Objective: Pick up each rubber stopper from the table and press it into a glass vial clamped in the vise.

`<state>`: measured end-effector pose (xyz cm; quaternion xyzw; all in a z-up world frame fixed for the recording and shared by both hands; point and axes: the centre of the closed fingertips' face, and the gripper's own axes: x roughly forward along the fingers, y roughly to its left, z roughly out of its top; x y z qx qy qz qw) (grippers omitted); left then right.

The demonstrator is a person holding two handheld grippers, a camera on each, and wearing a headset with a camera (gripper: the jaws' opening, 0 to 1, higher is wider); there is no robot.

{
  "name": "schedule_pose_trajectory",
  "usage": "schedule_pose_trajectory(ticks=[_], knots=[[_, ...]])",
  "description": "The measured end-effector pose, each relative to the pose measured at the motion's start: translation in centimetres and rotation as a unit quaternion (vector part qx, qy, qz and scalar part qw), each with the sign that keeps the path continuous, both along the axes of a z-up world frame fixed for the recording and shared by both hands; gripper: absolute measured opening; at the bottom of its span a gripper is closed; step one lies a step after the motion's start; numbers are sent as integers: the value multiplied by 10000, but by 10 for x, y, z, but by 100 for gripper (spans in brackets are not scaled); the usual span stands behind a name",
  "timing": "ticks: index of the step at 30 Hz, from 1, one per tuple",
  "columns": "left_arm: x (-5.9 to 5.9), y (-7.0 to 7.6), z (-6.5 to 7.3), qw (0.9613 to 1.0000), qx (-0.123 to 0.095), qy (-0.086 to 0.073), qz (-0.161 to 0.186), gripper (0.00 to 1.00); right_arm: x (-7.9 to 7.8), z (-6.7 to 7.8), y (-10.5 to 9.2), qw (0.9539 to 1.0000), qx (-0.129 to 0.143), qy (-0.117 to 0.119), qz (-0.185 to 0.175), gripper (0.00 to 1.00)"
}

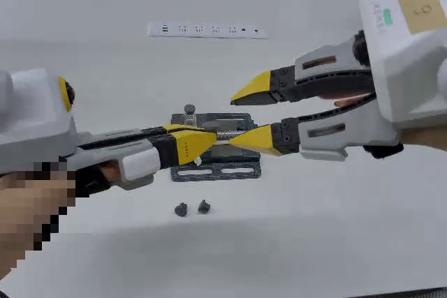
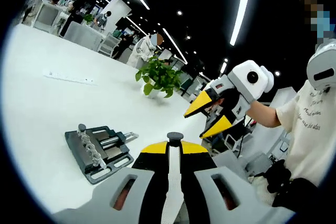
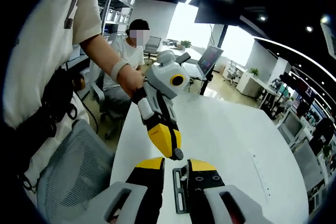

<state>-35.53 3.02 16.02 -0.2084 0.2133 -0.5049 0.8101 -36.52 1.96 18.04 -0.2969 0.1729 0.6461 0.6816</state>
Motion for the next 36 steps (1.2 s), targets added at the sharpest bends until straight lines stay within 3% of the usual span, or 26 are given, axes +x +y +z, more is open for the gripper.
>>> schedule_pose_trajectory(ticks=[2,3,4,5,7,12,15,16,18,20,36], knots=[[-2,-2,0,9998,120,-157,-60,3,0,-3,1,9999,-17,109,69,10],[-3,-3,0,9993,225,-302,-88,3,0,-9,-1,9993,-122,353,43,14],[-4,-4,0,9989,276,-353,-128,3,-2,-13,-1,9986,-191,483,42,17],[-3,-2,-4,9978,404,-502,-177,3,-5,-17,0,9979,-230,603,74,18],[-5,-4,-6,9950,614,-731,-296,3,-3,-20,1,9978,-285,588,110,16],[-8,-7,-14,9853,1131,-1196,-466,3,-6,-25,2,9959,-501,720,228,17],[-13,-12,-20,9734,1549,-1561,-649,3,-9,-28,2,9936,-684,812,380,18],[-14,-13,-21,9710,1611,-1625,-699,3,-10,-30,1,9929,-742,824,423,17],[-17,-18,-23,9690,1685,-1644,-753,3,-11,-34,1,9918,-857,806,493,17],[-18,-20,-25,9627,1854,-1803,-800,3,-14,-40,-1,9893,-1016,862,591,17],[-26,-20,-38,9613,1933,-1671,-1027,3,-24,-56,-3,9824,-1390,889,876,11]])
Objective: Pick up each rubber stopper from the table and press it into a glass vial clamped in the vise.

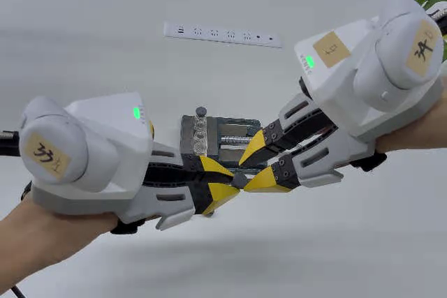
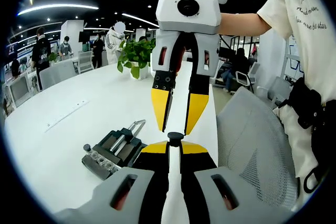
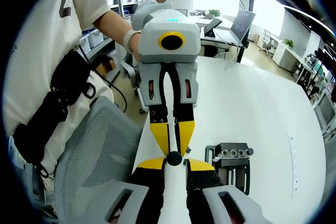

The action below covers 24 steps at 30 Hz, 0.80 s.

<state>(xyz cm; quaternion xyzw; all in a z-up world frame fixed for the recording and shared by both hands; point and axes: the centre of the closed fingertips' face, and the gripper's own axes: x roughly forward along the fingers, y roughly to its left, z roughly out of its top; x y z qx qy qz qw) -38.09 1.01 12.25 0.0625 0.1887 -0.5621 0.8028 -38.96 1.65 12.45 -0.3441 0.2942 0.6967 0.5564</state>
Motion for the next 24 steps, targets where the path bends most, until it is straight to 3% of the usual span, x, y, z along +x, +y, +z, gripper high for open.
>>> schedule_pose_trajectory(ticks=[8,24], knots=[[-4,-1,-3,10000,6,57,-28,3,-7,-3,2,9999,-48,37,126,9],[-9,-2,-4,9999,-77,143,-27,2,-10,-7,1,9984,-193,-231,487,8]])
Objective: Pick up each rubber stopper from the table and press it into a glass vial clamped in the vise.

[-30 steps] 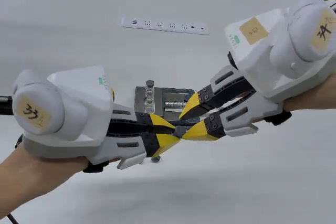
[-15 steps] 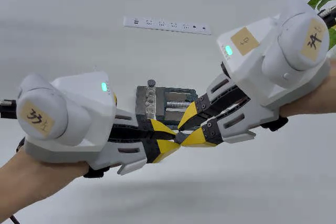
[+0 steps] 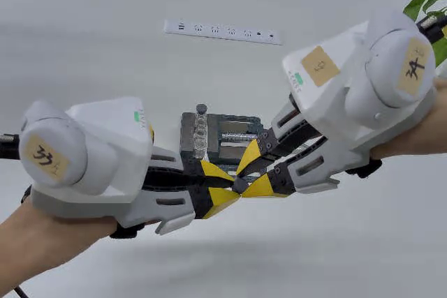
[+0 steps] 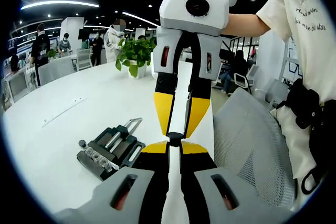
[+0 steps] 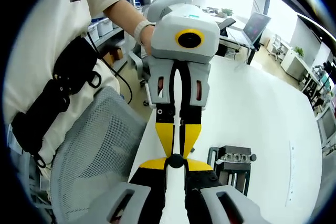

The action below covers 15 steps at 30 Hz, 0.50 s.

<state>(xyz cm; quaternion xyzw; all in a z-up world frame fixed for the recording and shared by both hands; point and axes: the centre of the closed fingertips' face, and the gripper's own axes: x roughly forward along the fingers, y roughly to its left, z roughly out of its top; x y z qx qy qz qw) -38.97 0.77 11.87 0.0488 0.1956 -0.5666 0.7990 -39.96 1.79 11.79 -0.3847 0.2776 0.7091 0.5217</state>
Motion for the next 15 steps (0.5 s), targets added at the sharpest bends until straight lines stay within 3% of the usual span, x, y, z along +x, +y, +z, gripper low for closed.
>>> schedule_pose_trajectory(ticks=[10,15], knots=[[0,0,-2,10000,-49,51,45,3,1,-1,0,9999,-142,22,78,8],[0,0,-4,10000,-36,-15,57,3,2,-4,1,9997,-205,17,138,7]])
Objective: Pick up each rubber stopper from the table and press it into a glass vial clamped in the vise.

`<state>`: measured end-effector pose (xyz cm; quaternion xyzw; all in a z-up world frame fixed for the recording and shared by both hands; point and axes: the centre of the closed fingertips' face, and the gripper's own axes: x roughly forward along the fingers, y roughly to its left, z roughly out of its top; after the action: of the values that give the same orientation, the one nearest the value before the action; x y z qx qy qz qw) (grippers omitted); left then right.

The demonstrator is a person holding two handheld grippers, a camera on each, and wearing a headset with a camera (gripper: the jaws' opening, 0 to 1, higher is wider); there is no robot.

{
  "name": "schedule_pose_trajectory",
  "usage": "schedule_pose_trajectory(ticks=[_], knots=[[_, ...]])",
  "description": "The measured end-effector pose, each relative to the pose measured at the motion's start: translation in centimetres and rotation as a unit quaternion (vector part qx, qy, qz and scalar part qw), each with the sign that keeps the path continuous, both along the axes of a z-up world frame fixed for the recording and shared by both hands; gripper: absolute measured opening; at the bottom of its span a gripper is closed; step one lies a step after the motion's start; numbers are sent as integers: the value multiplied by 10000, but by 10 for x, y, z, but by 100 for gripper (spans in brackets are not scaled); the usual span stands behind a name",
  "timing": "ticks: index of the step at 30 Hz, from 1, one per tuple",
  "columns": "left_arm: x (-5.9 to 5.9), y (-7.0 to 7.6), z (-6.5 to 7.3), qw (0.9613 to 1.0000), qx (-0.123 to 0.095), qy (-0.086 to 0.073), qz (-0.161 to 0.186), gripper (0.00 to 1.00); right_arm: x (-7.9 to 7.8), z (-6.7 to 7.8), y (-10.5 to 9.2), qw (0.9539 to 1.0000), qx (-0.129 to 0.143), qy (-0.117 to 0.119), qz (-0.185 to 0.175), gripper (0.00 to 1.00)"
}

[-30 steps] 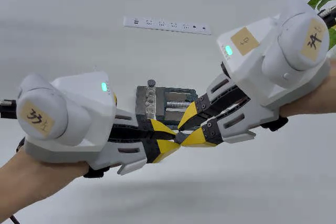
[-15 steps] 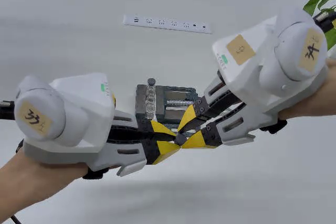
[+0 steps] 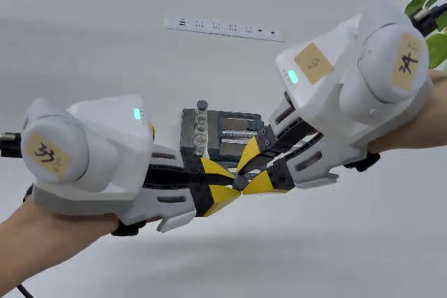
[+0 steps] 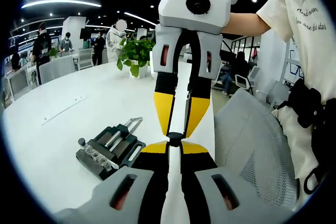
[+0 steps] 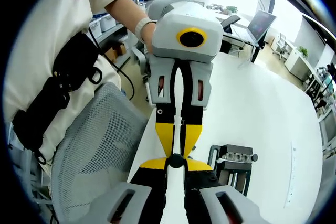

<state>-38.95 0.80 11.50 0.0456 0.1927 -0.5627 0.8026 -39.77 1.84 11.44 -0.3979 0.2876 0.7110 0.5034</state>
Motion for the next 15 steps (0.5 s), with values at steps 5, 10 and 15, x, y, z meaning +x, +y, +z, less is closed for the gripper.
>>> schedule_pose_trajectory(ticks=[5,10,15], knots=[[2,1,-2,10000,-8,-19,39,4,4,-3,0,10000,-25,47,-14,7],[9,7,-7,9998,52,-1,213,7,9,-3,3,10000,-15,42,-17,7],[18,18,-17,9982,66,117,576,28,20,-5,3,10000,-83,-29,-5,7]])
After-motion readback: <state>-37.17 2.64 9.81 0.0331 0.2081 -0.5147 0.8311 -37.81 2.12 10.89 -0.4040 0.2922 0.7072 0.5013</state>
